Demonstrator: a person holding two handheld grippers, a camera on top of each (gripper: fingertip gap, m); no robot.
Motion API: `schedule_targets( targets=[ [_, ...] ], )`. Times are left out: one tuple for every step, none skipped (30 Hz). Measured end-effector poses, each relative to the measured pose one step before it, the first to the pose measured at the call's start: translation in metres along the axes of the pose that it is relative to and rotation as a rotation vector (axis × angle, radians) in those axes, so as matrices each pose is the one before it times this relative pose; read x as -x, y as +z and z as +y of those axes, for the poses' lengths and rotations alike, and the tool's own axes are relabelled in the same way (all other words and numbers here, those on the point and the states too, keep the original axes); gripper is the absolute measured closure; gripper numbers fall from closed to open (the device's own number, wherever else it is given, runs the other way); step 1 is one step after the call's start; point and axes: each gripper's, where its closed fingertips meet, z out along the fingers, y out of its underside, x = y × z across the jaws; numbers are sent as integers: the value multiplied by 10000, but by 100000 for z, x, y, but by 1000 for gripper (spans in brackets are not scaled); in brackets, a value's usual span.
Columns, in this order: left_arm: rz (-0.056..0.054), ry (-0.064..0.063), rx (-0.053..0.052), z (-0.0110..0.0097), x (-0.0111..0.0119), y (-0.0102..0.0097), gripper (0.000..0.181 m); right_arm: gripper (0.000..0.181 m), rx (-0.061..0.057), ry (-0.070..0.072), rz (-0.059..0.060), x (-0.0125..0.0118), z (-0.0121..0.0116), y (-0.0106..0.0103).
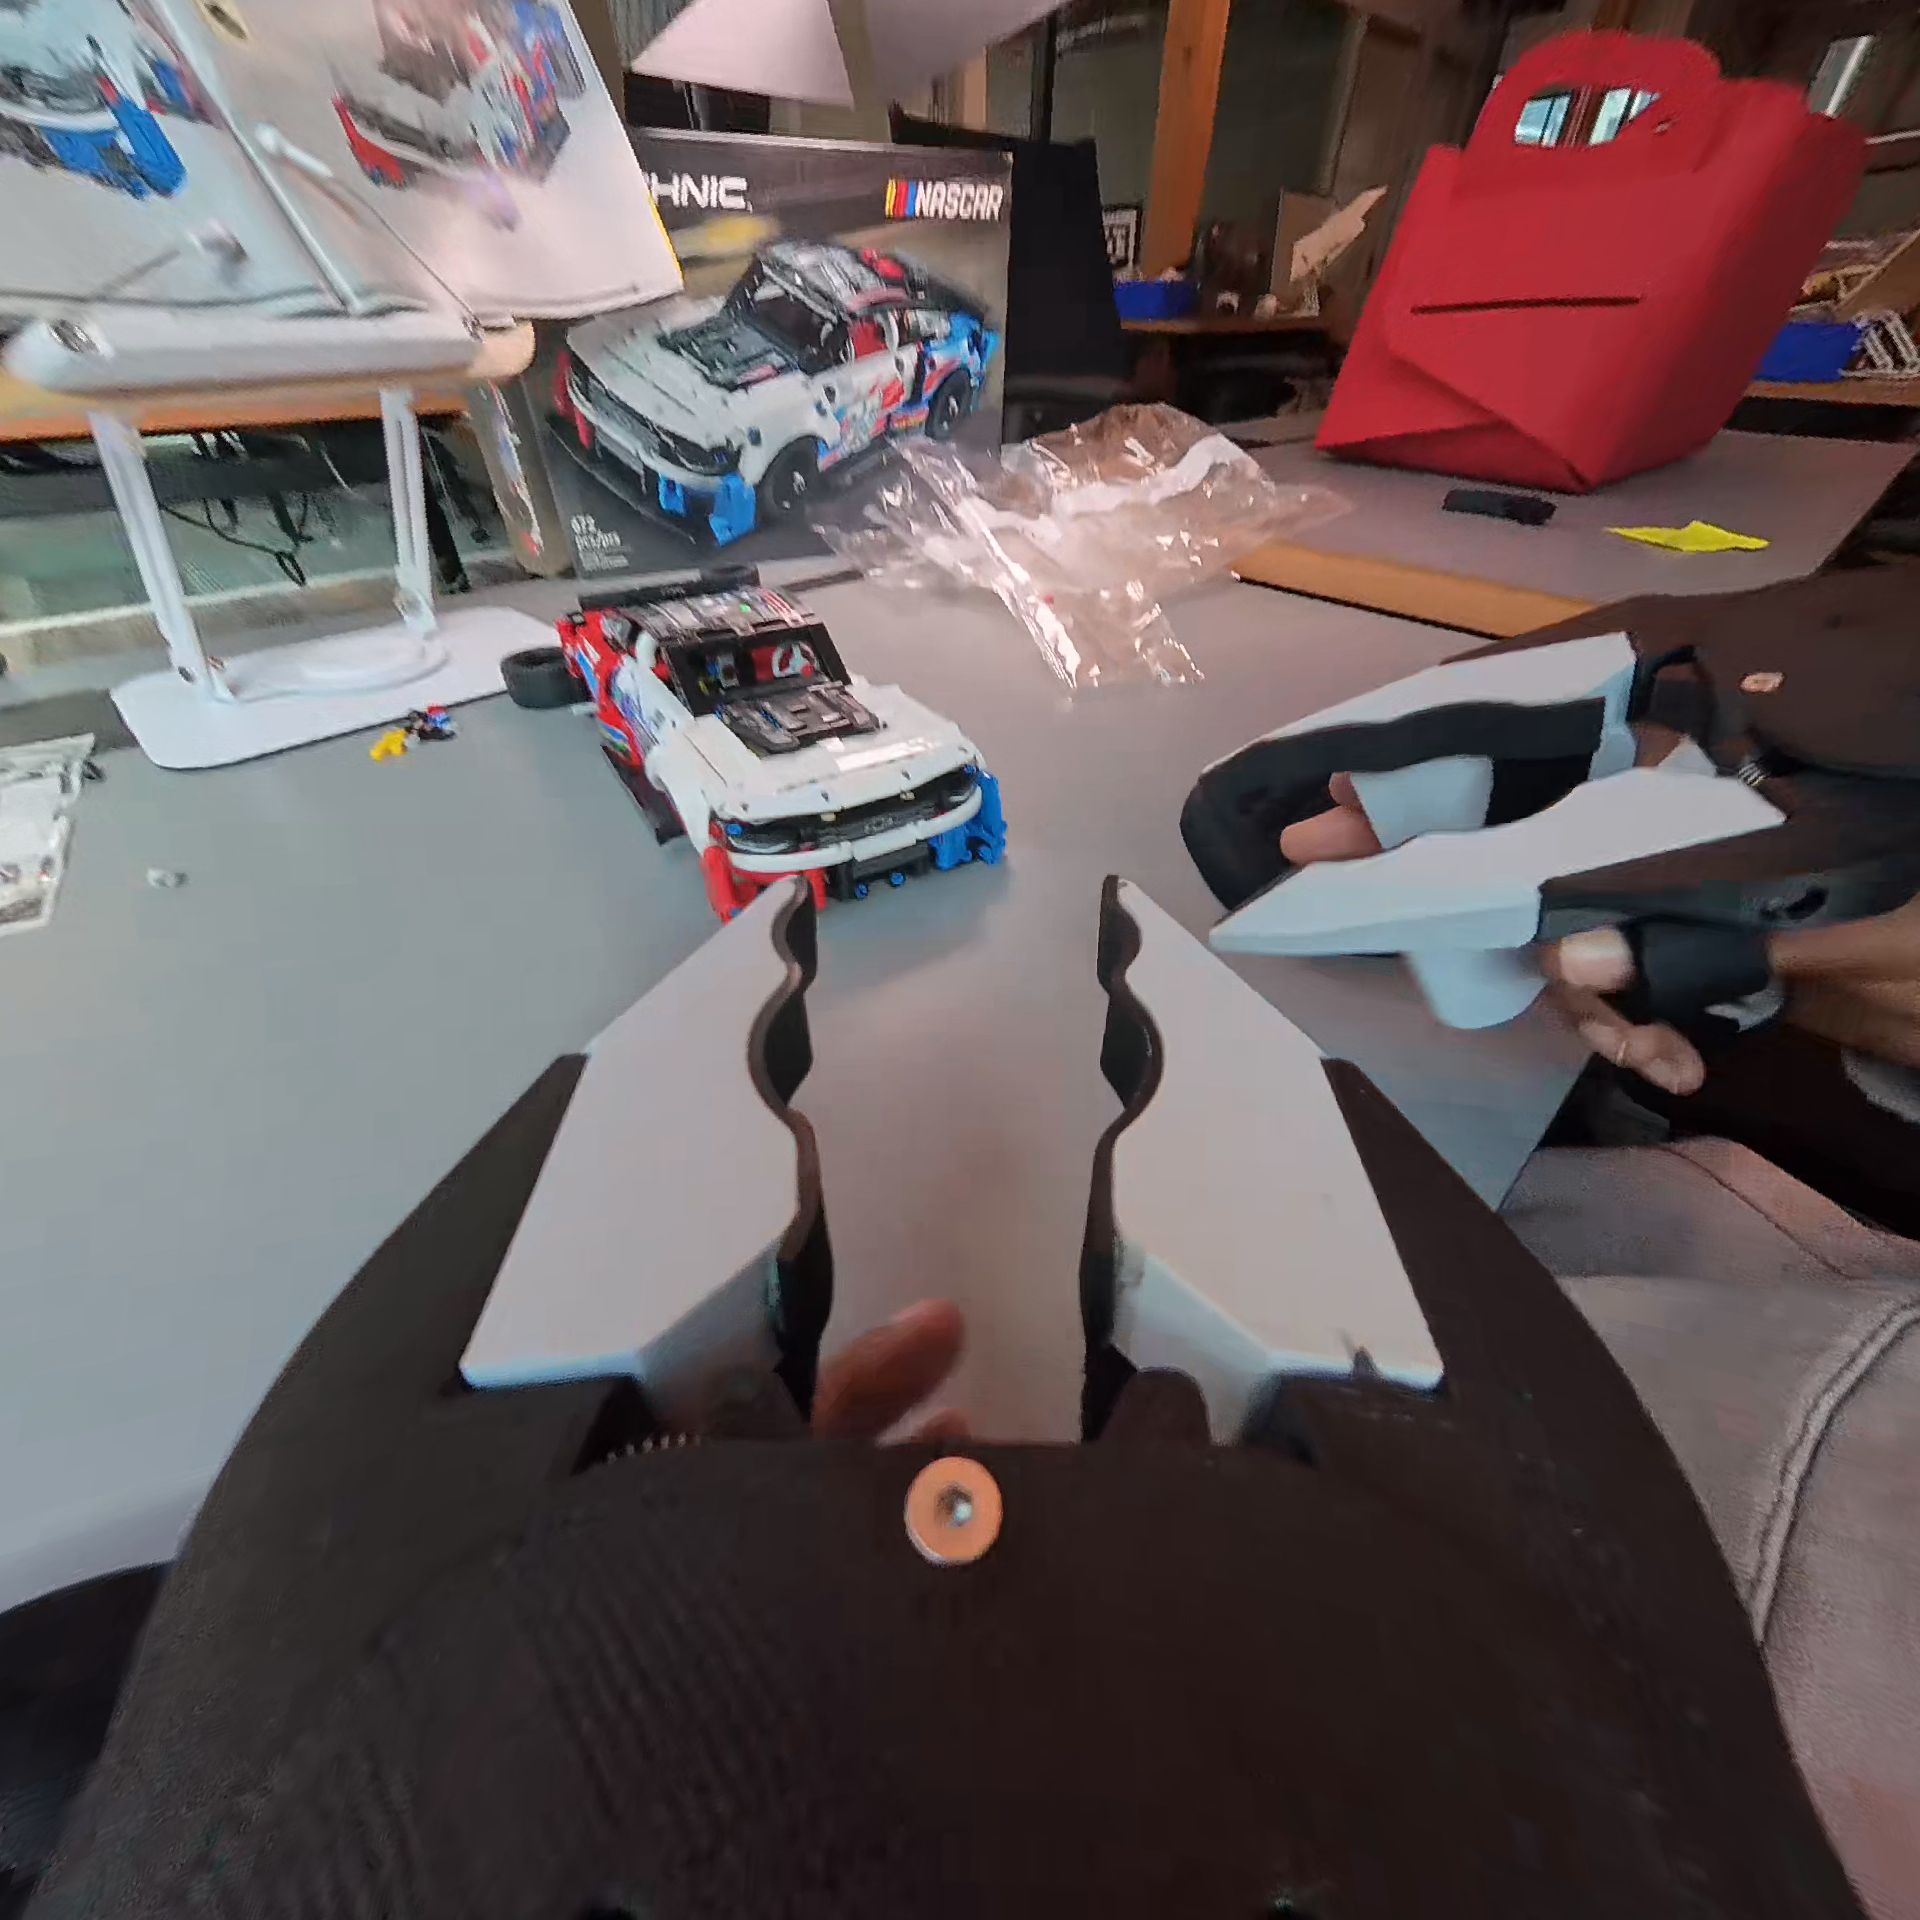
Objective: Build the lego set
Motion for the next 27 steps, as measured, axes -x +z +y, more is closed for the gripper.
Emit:
schedule_targets(
  targets=[
    [15,64,-139,-273,231,58,123,134,-287,-565,-184,-848,-1301,-428],
    [95,6,37,-48,145,212,115,133,-84,-867,-291,-912,-996,-216],
    [17,-1,118,20,251,319,103,129,291,-1083,-285,-1164,-287,79],
    [-16,57,145,-29,268,425,92,121,576,-1221,-259,-1421,406,371],
    [12,84,194,-45,179,533,80,112,462,-1280,-70,-1796,627,615],
    [-3,133,248,-39,218,613,69,110,214,-1192,107,-2052,757,849],
    [-5,150,207,-88,238,658,58,105,74,-921,-73,-1692,893,1113],
    [-12,82,145,-150,261,667,50,97,-35,-448,-429,-1043,891,1259],
    [-6,18,122,-112,327,716,42,92,-68,-82,-567,-835,792,1254],
    [-4,26,152,9,396,725,36,88,-95,-104,-452,-950,652,1189],
    [-12,31,125,13,432,649,32,84,-32,-284,-234,-1172,670,1161],
    [-34,-16,73,-46,488,520,32,79,133,-410,-195,-1130,828,1133],
    [-35,-49,33,-90,487,397,33,75,269,-400,-333,-868,960,1154],
    [-57,-62,-19,-126,536,278,33,70,337,-344,-394,-723,940,1134],
    [-60,-72,-34,-76,554,205,33,66,288,-366,-408,-630,785,1079],
    [-55,-107,-3,25,536,149,34,63,192,-397,-406,-554,523,999],
    [-44,-84,-27,44,491,50,34,61,124,-398,-471,-385,296,909],
    [-52,-72,-20,86,479,-25,34,60,83,-408,-509,-284,132,857],
    [-144,-107,9,124,602,-87,35,59,76,-496,-448,-333,47,804],
    [-227,-243,-12,71,715,-153,36,57,167,-570,-440,-301,114,772],
    [-59,-326,136,235,492,-144,40,54,232,-546,-443,-285,149,721],
    [80,-378,251,402,308,-72,45,50,179,-469,-434,-268,54,630],
    [-115,-348,76,196,585,-46,49,47,139,-448,-439,-234,0,503],
    [-176,-188,6,121,632,-81,53,45,119,-455,-383,-258,-9,406],
    [-135,-81,79,225,520,-36,58,42,118,-450,-303,-336,16,342],
    [4,-32,160,356,256,24,66,40,86,-438,-263,-293,-41,341],
    [34,-41,141,339,148,90,73,38,50,-427,-242,-249,-114,367]
  ],
)
